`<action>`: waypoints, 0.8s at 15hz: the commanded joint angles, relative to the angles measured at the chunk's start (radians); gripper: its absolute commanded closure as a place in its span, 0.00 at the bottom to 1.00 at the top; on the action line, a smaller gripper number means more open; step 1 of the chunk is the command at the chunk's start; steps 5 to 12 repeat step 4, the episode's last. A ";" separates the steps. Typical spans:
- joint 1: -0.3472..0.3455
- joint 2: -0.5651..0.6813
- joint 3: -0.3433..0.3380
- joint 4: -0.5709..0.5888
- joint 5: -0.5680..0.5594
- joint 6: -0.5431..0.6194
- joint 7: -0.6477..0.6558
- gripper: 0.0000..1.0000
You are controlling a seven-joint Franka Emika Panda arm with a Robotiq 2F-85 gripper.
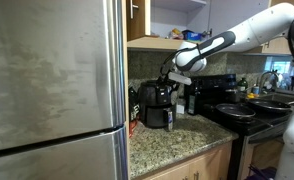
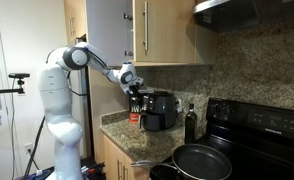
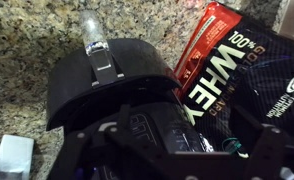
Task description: Switch off the air fryer
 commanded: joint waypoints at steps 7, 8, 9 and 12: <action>-0.021 -0.135 0.018 -0.084 0.022 -0.024 -0.008 0.00; -0.021 -0.135 0.018 -0.084 0.022 -0.024 -0.008 0.00; -0.021 -0.135 0.018 -0.084 0.022 -0.024 -0.008 0.00; -0.021 -0.135 0.018 -0.084 0.022 -0.024 -0.008 0.00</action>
